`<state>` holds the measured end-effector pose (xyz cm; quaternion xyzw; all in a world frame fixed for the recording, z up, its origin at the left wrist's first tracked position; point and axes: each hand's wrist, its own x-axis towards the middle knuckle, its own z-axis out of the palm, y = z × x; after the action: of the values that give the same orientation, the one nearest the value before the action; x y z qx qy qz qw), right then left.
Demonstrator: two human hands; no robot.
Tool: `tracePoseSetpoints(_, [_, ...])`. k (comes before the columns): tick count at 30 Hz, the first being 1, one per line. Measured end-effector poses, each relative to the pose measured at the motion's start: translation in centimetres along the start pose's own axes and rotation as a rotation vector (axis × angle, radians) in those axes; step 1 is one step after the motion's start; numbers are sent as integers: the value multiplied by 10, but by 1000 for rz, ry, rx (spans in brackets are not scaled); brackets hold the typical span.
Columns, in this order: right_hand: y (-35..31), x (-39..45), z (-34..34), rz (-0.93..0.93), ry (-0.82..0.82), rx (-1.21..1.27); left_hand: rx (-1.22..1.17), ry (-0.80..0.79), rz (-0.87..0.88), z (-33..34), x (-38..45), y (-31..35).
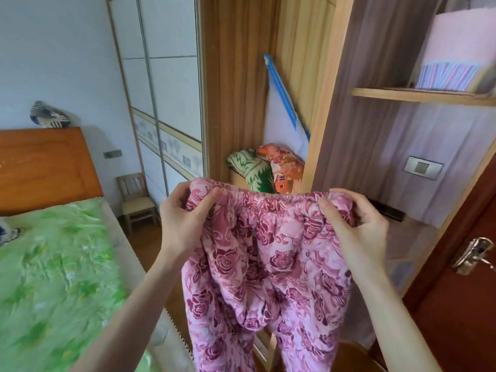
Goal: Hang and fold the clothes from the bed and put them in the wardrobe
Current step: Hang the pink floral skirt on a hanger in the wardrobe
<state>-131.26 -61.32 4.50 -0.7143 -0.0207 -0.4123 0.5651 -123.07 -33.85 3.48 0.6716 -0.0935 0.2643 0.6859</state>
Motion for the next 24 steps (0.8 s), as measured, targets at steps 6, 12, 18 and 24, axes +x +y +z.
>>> tracePoseSetpoints(6, [29,46,28,-15,-67,28,-11,87,14,17,31,-14])
tracePoseSetpoints(12, [65,84,71,7,-115,20,2,162,35,27,74,-46])
tracePoseSetpoints(18, [94,134,136,-14,-130,6,41,177,59,30,132,-87])
tracePoseSetpoints(24, [113,183,204,-27,-148,-16,58,171,77,16,202,-120])
